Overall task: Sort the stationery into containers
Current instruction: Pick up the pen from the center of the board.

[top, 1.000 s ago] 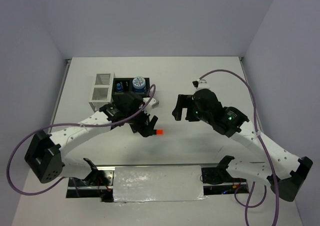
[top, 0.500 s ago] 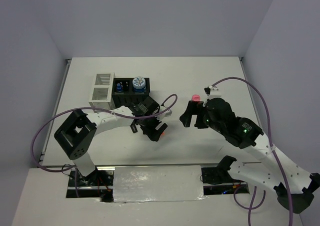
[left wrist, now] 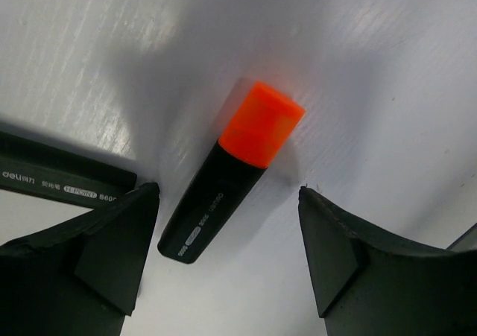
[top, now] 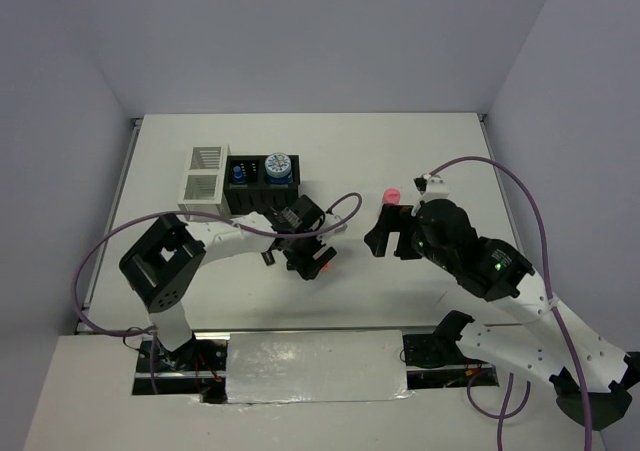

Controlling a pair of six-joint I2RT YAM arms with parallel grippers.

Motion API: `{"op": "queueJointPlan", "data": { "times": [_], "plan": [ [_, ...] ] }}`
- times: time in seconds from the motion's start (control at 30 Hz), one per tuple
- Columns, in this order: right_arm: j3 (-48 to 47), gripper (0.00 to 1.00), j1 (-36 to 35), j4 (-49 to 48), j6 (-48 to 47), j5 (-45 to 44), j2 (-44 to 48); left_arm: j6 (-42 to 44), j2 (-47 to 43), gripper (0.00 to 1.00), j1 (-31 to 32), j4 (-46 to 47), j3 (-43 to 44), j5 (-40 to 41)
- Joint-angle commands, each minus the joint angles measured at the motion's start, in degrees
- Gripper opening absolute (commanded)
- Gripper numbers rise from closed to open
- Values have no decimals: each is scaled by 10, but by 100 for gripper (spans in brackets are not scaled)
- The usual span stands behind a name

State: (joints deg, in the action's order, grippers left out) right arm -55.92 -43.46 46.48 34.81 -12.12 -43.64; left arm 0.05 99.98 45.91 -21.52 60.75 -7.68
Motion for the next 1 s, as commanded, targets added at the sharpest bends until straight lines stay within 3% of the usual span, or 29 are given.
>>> {"op": "queueJointPlan", "data": {
  "times": [0.0, 0.13, 0.17, 0.3, 0.37, 0.47, 0.53, 0.57, 0.7, 0.97],
  "plan": [
    [-22, 100, 3, 4, -11, -17, -1, 14, 14, 87, 9, 13, 16, 10],
    [-24, 100, 3, 4, -11, -20, 0, 5, 29, 79, 16, 18, 20, 9],
    [-27, 100, 3, 4, -12, -23, 2, 5, 32, 67, 21, 17, 23, 11],
    [-27, 100, 3, 7, -11, -37, 13, -20, 45, 43, 39, 10, 18, 39],
    [-25, 100, 3, 5, -9, -45, 19, -28, 45, 42, 47, 16, 2, 57],
    [-17, 100, 4, 2, -4, -54, 35, -49, 46, 31, 65, 29, -15, 74],
    [-12, 100, 3, -2, -3, -58, 43, -67, 50, 16, 73, 28, -14, 91],
    [-11, 100, 5, -2, -2, -59, 47, -74, 48, 3, 74, 31, -13, 90],
    [-17, 100, 7, -2, 1, -58, 56, -112, -17, 0, 74, 41, -10, 86],
    [-57, 100, 10, -19, 10, -70, 84, -157, -179, 0, 36, 24, 61, 193]
  ]
}}
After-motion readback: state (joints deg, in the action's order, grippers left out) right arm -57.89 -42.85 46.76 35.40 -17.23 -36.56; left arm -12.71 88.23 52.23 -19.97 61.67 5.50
